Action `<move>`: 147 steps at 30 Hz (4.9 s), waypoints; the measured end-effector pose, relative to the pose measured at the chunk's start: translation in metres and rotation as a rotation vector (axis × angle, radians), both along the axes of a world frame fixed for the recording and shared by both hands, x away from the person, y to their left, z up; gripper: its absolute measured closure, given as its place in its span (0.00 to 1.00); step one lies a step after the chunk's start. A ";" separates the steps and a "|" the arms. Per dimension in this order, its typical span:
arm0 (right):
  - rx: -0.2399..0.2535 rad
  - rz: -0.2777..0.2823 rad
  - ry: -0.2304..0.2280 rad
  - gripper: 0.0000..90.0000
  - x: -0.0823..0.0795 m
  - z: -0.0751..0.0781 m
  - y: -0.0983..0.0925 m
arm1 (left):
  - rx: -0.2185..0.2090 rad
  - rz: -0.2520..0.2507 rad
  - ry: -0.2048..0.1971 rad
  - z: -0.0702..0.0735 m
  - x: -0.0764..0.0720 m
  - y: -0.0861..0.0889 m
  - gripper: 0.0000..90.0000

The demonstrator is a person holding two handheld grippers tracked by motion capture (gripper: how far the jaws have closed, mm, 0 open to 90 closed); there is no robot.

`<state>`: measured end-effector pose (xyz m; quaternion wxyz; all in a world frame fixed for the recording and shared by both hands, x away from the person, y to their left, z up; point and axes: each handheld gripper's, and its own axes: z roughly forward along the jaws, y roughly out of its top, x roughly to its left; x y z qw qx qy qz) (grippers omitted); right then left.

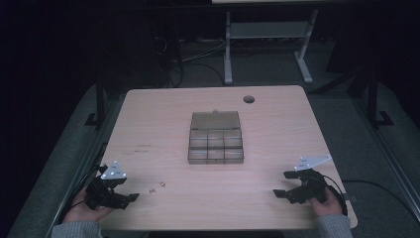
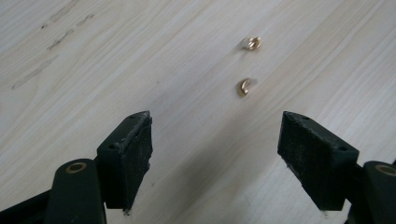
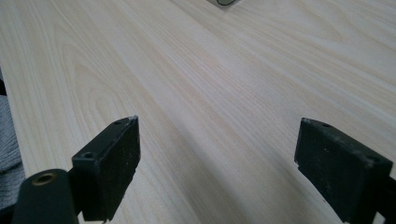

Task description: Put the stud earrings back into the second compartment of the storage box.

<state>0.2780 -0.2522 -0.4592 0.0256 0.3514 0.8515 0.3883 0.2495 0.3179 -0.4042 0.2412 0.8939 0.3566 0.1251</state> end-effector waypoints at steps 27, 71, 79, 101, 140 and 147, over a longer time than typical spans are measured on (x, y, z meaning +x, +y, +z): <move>0.014 0.011 -0.004 0.16 0.001 0.000 0.000 | 0.041 -0.155 0.087 0.011 0.033 -0.056 0.42; 0.016 0.027 -0.008 0.16 0.000 0.001 0.002 | 0.097 -0.128 0.250 -0.030 0.072 -0.077 0.89; 0.016 0.028 -0.008 0.16 0.000 0.002 0.002 | 0.101 -0.141 0.251 -0.030 0.072 -0.078 0.94; 0.022 0.025 -0.010 0.16 0.000 0.001 0.003 | 0.016 -0.207 0.220 -0.002 0.085 -0.097 0.94; 0.034 0.028 -0.015 0.16 0.001 0.002 0.001 | -0.032 -0.309 0.226 0.033 0.157 -0.179 0.94; 0.037 0.031 -0.018 0.16 0.001 0.002 0.000 | -0.031 -0.301 0.207 0.034 0.171 -0.195 0.94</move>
